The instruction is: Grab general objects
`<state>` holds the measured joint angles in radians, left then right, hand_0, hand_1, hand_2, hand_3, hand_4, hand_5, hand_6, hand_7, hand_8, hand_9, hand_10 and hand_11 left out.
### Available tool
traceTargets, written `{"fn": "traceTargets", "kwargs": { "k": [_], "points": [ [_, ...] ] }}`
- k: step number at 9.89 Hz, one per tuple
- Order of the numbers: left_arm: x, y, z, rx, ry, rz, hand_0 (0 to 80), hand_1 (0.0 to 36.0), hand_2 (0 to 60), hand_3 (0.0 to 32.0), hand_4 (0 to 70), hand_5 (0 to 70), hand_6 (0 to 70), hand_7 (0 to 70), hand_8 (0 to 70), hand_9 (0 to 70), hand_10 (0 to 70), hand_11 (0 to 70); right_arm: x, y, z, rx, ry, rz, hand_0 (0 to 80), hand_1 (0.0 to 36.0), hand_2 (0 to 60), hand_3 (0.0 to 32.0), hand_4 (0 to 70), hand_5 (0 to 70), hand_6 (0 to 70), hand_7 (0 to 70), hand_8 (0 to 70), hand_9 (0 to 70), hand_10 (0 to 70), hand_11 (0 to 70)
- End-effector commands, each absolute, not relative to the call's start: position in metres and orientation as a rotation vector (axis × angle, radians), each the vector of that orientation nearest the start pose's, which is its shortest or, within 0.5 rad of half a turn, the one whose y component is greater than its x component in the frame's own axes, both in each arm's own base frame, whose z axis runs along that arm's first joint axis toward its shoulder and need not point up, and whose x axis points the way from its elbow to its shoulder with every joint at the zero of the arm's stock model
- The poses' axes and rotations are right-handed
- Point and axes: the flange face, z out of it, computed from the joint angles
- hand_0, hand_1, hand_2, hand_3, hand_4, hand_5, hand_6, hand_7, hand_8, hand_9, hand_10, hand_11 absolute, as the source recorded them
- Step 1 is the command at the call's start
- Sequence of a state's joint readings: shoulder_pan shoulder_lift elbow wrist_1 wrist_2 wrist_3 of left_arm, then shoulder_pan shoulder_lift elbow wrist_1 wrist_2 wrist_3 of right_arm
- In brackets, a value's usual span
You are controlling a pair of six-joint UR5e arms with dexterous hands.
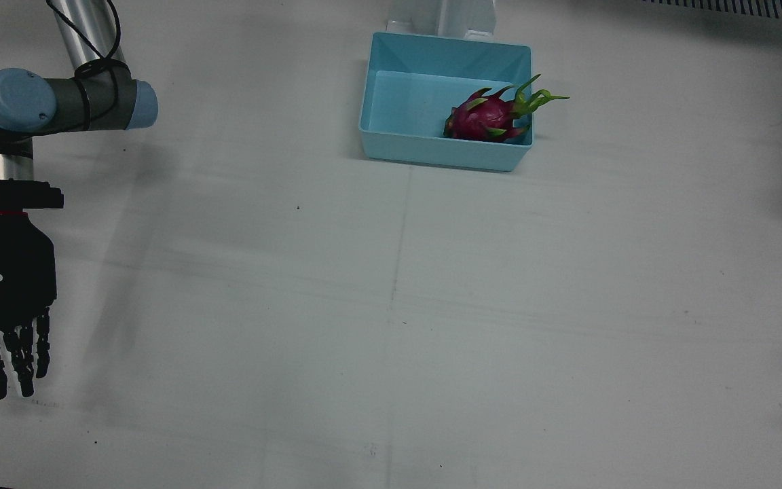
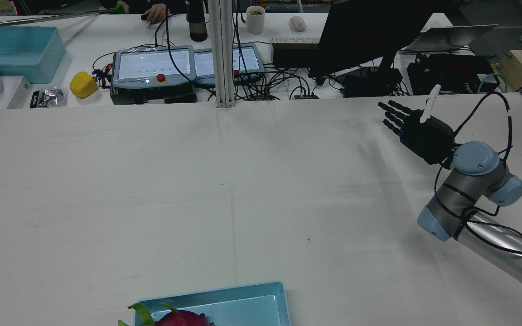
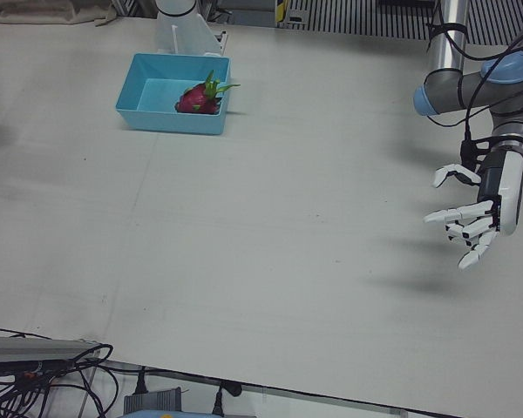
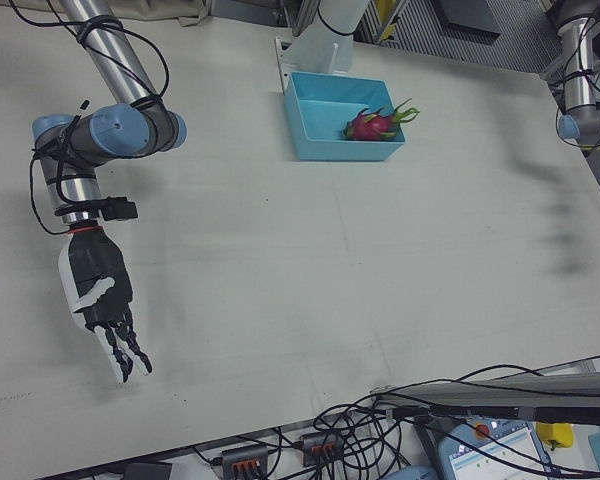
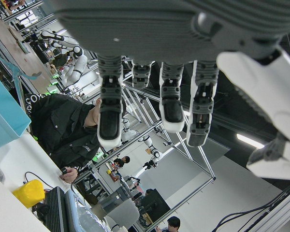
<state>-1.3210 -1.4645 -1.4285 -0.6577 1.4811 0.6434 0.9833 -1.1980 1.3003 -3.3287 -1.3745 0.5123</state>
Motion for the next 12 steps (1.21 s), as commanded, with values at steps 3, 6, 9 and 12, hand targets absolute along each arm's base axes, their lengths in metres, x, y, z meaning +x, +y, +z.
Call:
{"fn": "traceTargets", "kwargs": {
  "k": [3,6,9,12],
  "points": [
    [-0.022,-0.4889,0.7281,0.551,2.275,-1.4,56.4,36.0,60.0,1.2,0.0,5.8,0.0,26.4,0.0,3.8,0.0,0.0,-0.2242,-0.6122,0.6257,0.891,1.876,-2.253,0.0,0.0,0.0,0.0,0.0,0.0,0.0,0.0,0.0,0.0,0.0,0.0],
    [-0.0219,-0.4893,0.7264,0.551,2.275,-1.4,80.0,36.0,60.0,2.4,0.0,12.0,0.0,37.4,0.0,6.0,0.0,0.0,-0.2242,-0.6122,0.6257,0.891,1.876,-2.253,0.0,0.0,0.0,0.0,0.0,0.0,0.0,0.0,0.0,0.0,0.0,0.0],
    [-0.021,-0.4895,0.7255,0.548,2.276,-1.397,80.0,36.0,60.0,5.6,0.0,11.8,0.1,70.0,0.0,14.6,0.0,0.0,-0.2242,-0.6122,0.6257,0.891,1.876,-2.253,0.0,0.0,0.0,0.0,0.0,0.0,0.0,0.0,0.0,0.0,0.0,0.0],
    [-0.021,-0.4892,0.7267,0.548,2.271,-1.401,80.0,36.0,60.0,8.0,0.0,9.7,5.0,70.0,0.0,18.6,0.0,0.0,-0.2242,-0.6122,0.6257,0.891,1.876,-2.253,0.0,0.0,0.0,0.0,0.0,0.0,0.0,0.0,0.0,0.0,0.0,0.0]
  ]
}}
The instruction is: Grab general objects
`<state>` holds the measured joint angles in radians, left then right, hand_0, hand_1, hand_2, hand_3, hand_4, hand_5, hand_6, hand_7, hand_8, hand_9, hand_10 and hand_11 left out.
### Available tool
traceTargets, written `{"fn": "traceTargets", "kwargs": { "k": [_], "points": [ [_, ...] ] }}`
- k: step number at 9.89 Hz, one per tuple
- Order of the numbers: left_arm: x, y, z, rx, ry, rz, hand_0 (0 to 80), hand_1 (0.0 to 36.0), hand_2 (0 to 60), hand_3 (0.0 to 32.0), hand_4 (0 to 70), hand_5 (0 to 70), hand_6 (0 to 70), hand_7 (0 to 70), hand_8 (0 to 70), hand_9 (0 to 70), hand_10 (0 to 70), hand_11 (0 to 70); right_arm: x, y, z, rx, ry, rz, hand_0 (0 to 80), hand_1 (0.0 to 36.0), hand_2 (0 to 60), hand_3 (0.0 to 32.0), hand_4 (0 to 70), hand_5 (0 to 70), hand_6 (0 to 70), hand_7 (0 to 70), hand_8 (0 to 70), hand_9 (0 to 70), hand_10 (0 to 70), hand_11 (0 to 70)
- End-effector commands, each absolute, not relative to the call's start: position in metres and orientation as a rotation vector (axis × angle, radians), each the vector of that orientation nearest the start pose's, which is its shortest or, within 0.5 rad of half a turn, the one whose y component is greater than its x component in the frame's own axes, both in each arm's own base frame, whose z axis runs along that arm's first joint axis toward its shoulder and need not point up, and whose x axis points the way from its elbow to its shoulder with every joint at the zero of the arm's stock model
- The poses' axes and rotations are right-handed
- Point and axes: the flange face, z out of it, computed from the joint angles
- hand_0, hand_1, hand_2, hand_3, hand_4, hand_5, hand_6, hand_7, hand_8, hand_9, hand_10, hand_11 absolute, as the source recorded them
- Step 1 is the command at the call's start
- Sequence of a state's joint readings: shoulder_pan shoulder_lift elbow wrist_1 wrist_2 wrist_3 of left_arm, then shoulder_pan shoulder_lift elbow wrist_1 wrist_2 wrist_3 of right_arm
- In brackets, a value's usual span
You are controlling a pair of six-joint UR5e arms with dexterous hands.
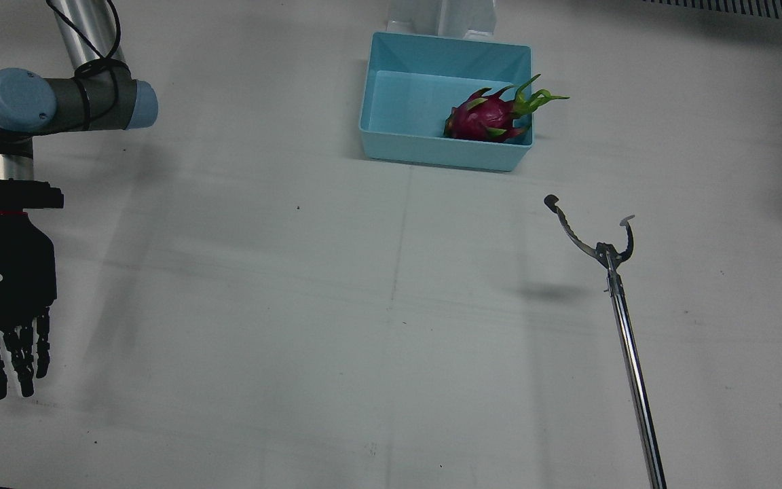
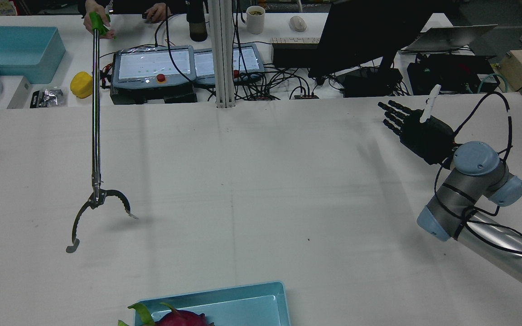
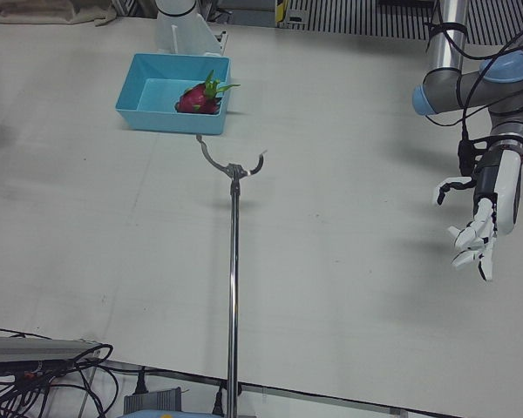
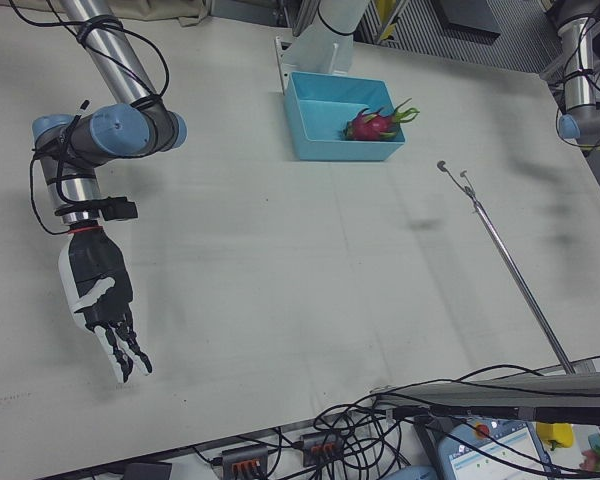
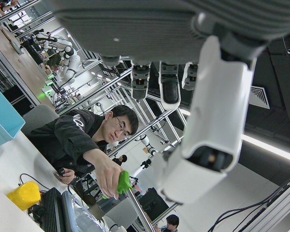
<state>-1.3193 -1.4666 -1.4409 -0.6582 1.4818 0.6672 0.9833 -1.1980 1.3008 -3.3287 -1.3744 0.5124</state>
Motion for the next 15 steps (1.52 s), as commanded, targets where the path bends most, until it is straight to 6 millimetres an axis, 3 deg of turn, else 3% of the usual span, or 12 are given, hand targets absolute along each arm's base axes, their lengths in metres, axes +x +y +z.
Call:
{"fn": "traceTargets", "kwargs": {
  "k": [1,6,15],
  "points": [
    [-0.021,-0.489,0.727,0.548,2.271,-1.401,80.0,36.0,60.0,8.6,0.0,9.2,5.1,70.0,0.0,18.6,0.0,0.0,-0.224,-0.612,0.626,0.891,1.876,-2.253,0.0,0.0,0.0,0.0,0.0,0.0,0.0,0.0,0.0,0.0,0.0,0.0],
    [-0.02,-0.489,0.728,0.571,2.253,-1.394,80.0,36.0,60.0,10.2,0.0,10.2,8.9,70.0,0.7,18.6,0.0,0.0,-0.224,-0.612,0.626,0.89,1.875,-2.255,0.0,0.0,0.0,0.0,0.0,0.0,0.0,0.0,0.0,0.0,0.0,0.0],
    [-0.02,-0.492,0.716,0.622,2.233,-1.365,80.0,36.0,60.0,11.4,0.0,12.0,9.0,70.0,0.8,18.6,0.0,0.0,-0.224,-0.612,0.626,0.891,1.876,-2.253,0.0,0.0,0.0,0.0,0.0,0.0,0.0,0.0,0.0,0.0,0.0,0.0]
  ]
}}
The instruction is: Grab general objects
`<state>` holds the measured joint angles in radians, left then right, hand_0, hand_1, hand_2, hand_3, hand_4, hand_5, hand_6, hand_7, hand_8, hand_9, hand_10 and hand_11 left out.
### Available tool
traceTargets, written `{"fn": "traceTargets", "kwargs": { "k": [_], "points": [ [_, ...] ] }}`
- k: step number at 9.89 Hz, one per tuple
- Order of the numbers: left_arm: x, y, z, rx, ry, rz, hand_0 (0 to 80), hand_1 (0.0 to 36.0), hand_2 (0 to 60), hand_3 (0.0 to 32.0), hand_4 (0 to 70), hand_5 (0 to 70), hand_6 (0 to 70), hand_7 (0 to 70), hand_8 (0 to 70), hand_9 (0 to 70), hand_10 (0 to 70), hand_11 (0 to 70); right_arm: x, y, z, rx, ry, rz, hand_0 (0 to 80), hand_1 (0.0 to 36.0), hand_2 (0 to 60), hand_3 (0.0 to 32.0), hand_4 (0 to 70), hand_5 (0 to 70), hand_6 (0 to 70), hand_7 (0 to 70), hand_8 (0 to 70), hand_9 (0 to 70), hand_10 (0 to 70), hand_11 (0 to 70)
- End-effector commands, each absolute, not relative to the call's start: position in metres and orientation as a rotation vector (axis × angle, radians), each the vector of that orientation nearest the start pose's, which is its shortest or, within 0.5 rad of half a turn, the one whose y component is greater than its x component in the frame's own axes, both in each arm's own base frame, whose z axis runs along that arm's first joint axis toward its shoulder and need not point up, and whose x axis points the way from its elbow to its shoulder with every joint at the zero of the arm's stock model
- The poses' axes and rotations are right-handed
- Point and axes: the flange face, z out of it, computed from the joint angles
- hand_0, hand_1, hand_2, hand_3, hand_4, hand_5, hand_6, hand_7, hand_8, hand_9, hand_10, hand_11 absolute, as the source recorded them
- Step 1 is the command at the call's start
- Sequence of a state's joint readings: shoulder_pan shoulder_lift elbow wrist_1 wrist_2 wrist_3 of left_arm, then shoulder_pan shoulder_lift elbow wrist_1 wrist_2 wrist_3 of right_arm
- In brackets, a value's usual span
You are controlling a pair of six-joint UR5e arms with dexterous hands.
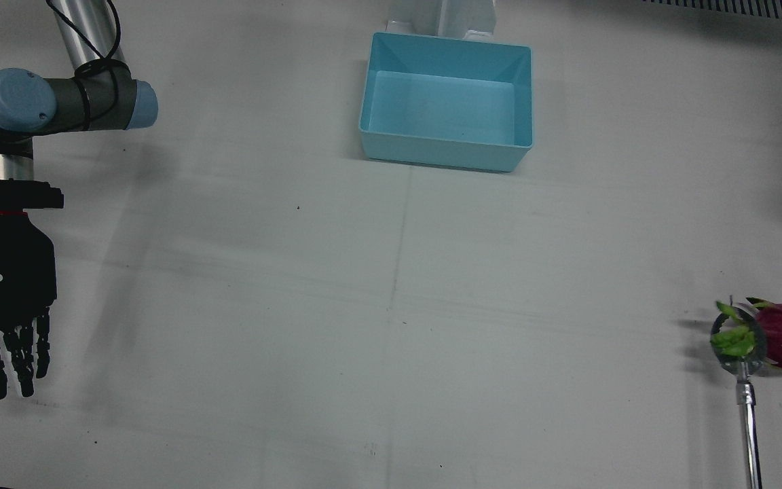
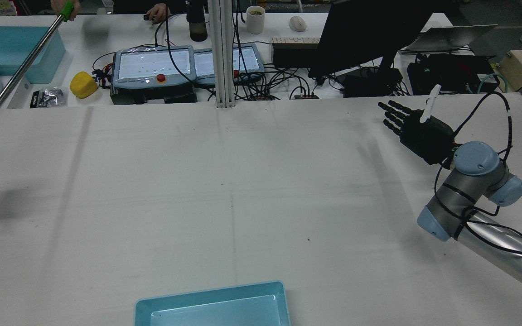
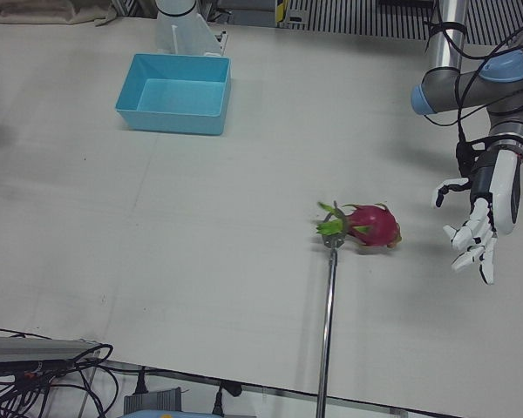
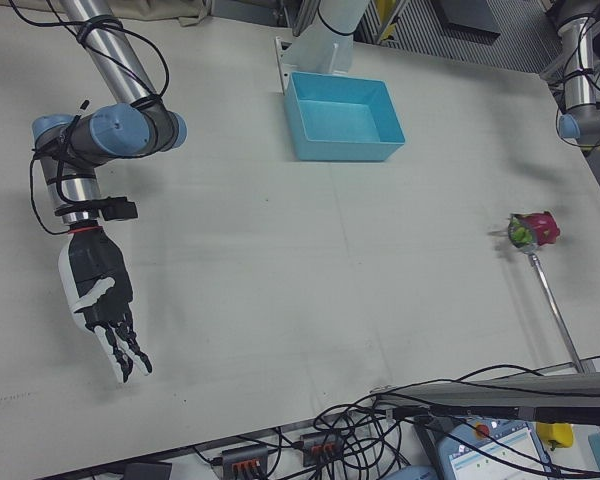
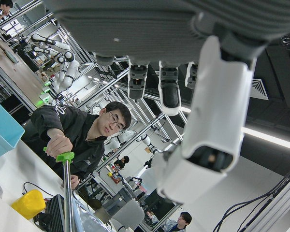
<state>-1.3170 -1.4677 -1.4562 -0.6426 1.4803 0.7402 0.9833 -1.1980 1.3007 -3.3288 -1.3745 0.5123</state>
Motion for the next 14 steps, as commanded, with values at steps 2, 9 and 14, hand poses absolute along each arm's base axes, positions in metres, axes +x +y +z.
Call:
{"fn": "traceTargets", "kwargs": {
  "k": [2,9,14],
  "points": [
    [-0.0198,-0.4917,0.7158,0.626,2.23,-1.363,80.0,36.0,60.0,11.2,0.0,11.7,8.2,70.0,0.6,18.6,0.0,0.0,-0.2242,-0.6122,0.6257,0.891,1.876,-2.253,0.0,0.0,0.0,0.0,0.0,0.0,0.0,0.0,0.0,0.0,0.0,0.0],
    [-0.0167,-0.4921,0.7161,0.637,2.208,-1.359,80.0,36.0,60.0,13.6,0.0,12.0,9.8,70.0,0.9,18.6,0.0,0.0,-0.2242,-0.6122,0.6257,0.891,1.876,-2.253,0.0,0.0,0.0,0.0,0.0,0.0,0.0,0.0,0.0,0.0,0.0,0.0],
    [-0.0153,-0.4918,0.7171,0.642,2.195,-1.359,80.0,36.0,60.0,13.6,0.0,12.0,9.8,70.0,0.9,18.6,0.0,0.0,-0.2242,-0.6122,0.6257,0.891,1.876,-2.253,0.0,0.0,0.0,0.0,0.0,0.0,0.0,0.0,0.0,0.0,0.0,0.0]
  ]
}}
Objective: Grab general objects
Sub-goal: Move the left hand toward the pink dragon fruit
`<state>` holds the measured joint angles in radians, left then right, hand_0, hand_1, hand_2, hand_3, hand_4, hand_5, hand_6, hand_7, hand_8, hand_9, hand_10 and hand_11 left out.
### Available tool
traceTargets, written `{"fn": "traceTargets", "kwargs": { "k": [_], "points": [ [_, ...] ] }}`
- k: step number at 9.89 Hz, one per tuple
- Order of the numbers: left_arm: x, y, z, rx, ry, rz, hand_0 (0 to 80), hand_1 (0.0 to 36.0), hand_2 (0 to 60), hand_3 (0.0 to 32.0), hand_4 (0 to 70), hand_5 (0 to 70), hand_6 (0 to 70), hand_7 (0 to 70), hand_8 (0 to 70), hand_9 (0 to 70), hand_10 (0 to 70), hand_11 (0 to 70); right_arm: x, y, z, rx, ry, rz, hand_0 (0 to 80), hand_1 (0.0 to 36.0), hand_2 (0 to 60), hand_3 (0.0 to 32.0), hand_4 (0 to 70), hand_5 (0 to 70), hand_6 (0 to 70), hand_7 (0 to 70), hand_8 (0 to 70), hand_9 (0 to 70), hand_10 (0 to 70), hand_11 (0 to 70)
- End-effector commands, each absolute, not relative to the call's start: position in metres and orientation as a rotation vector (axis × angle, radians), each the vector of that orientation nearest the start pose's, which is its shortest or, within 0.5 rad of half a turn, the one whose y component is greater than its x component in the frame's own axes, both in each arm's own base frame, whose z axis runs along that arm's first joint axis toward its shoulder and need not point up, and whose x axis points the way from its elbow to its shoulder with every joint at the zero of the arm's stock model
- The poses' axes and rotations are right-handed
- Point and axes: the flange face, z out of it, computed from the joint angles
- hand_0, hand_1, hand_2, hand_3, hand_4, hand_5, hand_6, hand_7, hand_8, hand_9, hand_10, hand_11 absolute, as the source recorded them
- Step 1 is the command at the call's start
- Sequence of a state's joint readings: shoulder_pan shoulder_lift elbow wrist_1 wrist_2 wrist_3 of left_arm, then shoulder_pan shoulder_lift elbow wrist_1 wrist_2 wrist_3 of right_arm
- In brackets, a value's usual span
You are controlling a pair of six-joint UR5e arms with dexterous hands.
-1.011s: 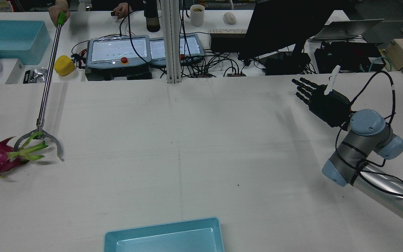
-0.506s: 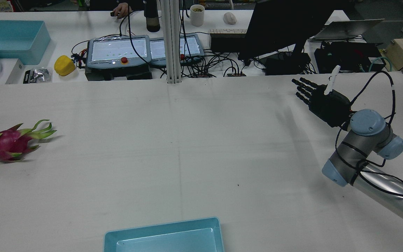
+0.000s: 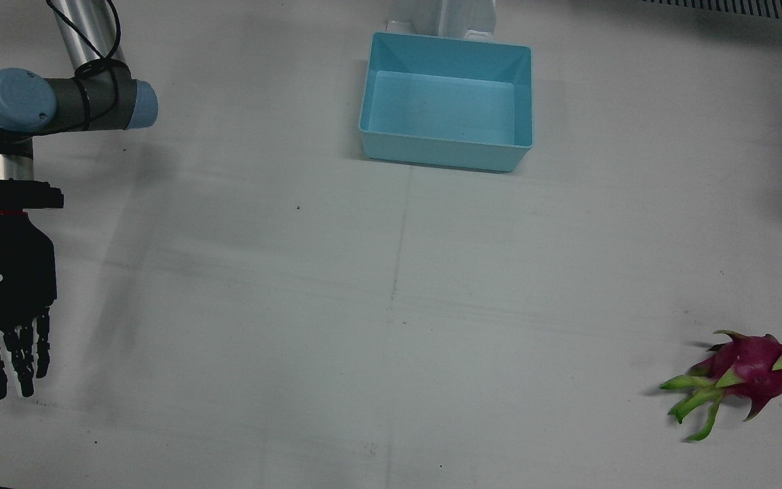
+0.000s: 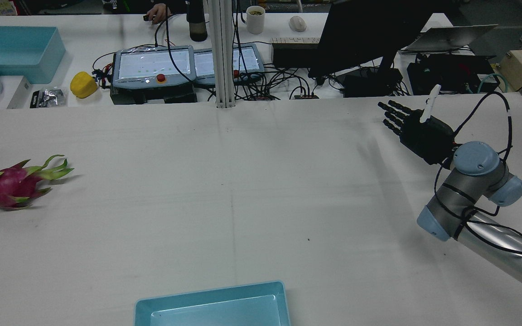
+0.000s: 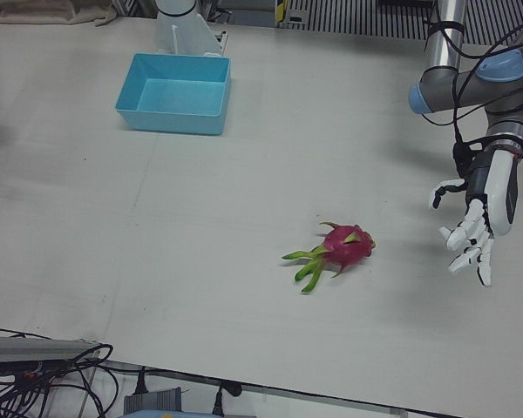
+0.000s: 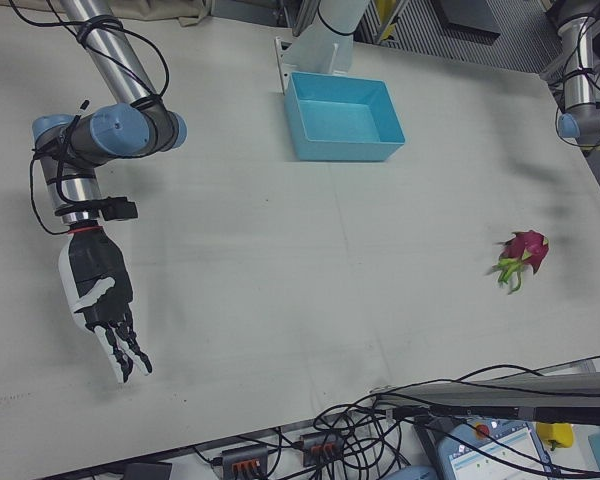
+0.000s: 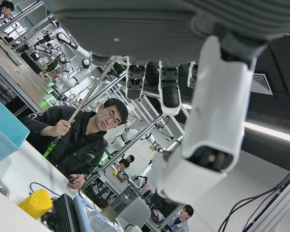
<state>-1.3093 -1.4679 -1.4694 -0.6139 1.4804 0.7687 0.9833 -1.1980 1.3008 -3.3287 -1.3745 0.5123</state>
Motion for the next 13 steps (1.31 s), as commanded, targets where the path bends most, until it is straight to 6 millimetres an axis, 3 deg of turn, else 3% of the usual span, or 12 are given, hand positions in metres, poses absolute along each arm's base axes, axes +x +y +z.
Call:
{"fn": "traceTargets", "kwargs": {
  "k": [1,7,8,9,11,13],
  "points": [
    [-0.015,-0.492,0.716,0.643,2.195,-1.357,80.0,36.0,60.0,13.4,0.0,12.0,9.8,70.0,0.9,18.6,0.0,0.0,-0.224,-0.612,0.626,0.891,1.876,-2.253,0.0,0.0,0.0,0.0,0.0,0.0,0.0,0.0,0.0,0.0,0.0,0.0],
    [-0.012,-0.493,0.712,0.665,2.172,-1.34,80.0,36.0,60.0,13.2,0.0,12.0,9.8,70.0,0.9,18.6,0.0,0.0,-0.224,-0.612,0.626,0.891,1.876,-2.253,0.0,0.0,0.0,0.0,0.0,0.0,0.0,0.0,0.0,0.0,0.0,0.0],
    [-0.001,-0.495,0.714,0.716,2.103,-1.313,80.0,36.0,60.0,13.2,0.0,11.9,9.7,70.0,0.9,18.6,0.0,0.0,-0.224,-0.612,0.626,0.89,1.875,-2.255,0.0,0.0,0.0,0.0,0.0,0.0,0.0,0.0,0.0,0.0,0.0,0.0],
    [0.012,-0.497,0.71,0.692,2.091,-1.298,80.0,36.0,60.0,13.6,0.0,11.8,9.7,70.0,0.9,18.6,0.0,0.0,-0.224,-0.612,0.626,0.89,1.876,-2.253,0.0,0.0,0.0,0.0,0.0,0.0,0.0,0.0,0.0,0.0,0.0,0.0],
    [0.013,-0.497,0.685,0.666,2.11,-1.301,80.0,36.0,60.0,14.0,0.0,12.0,9.7,70.0,0.9,18.6,0.0,0.0,-0.224,-0.612,0.626,0.891,1.876,-2.253,0.0,0.0,0.0,0.0,0.0,0.0,0.0,0.0,0.0,0.0,0.0,0.0],
    [0.016,-0.493,0.685,0.652,2.088,-1.304,80.0,36.0,60.0,16.2,0.0,12.0,8.0,70.0,0.6,18.6,0.0,0.0,-0.224,-0.612,0.626,0.891,1.876,-2.253,0.0,0.0,0.0,0.0,0.0,0.0,0.0,0.0,0.0,0.0,0.0,0.0]
  ]
}}
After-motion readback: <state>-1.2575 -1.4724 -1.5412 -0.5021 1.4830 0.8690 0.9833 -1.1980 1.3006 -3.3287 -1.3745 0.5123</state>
